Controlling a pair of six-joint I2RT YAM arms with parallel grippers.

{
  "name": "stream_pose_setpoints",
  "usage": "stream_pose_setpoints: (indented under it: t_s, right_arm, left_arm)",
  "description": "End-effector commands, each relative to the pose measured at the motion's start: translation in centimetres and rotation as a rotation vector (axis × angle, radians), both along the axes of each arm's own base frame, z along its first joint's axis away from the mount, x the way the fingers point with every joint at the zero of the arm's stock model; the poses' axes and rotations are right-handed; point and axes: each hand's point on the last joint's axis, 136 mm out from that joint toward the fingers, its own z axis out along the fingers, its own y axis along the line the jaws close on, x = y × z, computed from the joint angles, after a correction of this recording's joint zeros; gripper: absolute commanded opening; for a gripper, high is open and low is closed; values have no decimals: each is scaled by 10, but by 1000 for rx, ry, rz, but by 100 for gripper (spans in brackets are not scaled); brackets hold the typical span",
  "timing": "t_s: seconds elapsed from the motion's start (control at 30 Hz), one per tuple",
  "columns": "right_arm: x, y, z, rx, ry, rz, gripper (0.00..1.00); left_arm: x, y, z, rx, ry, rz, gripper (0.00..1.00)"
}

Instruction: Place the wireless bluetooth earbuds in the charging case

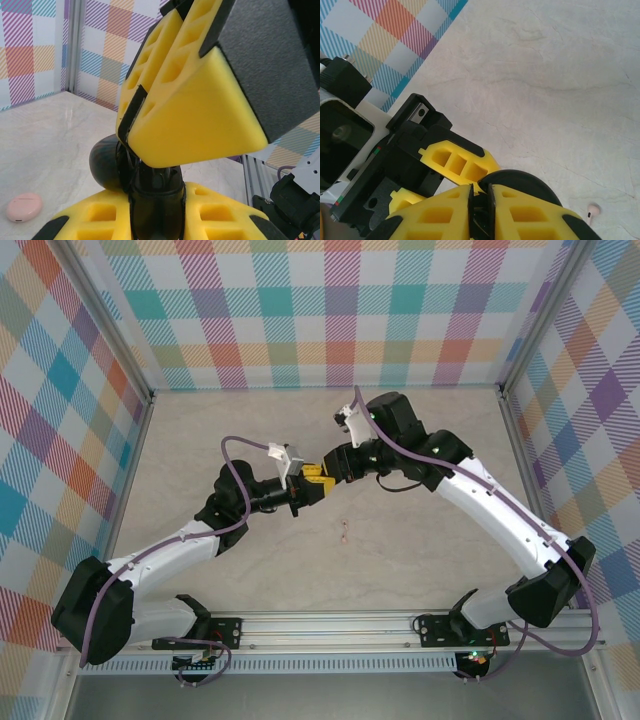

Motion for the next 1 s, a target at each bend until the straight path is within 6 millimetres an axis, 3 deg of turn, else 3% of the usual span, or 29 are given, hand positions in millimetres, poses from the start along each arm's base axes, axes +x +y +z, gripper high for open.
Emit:
stream_pose_setpoints:
  t_s: [0.0,0.17,0.37,0.6,0.97]
  right_arm:
    - [9,-14,10,-17,-50,-90,21]
    - [29,-48,8,-55,-62,-277,20]
    - [37,-66,-4,-29,2,-302,20]
    - [37,-55,-23,11,70,-194,19]
    - [29,-32,-25,86,106,-56,17]
  left_arm:
    - [-3,-1,23,-28,-63,-9,17]
    - [-6,0,26,-29,-64,-18,17]
    - [-12,-1,29,-32,-65,-51,17]
    - [-21,-3,50,-77,-93,-99,17]
    - [-29,-6,67,-135,-108,-163,17]
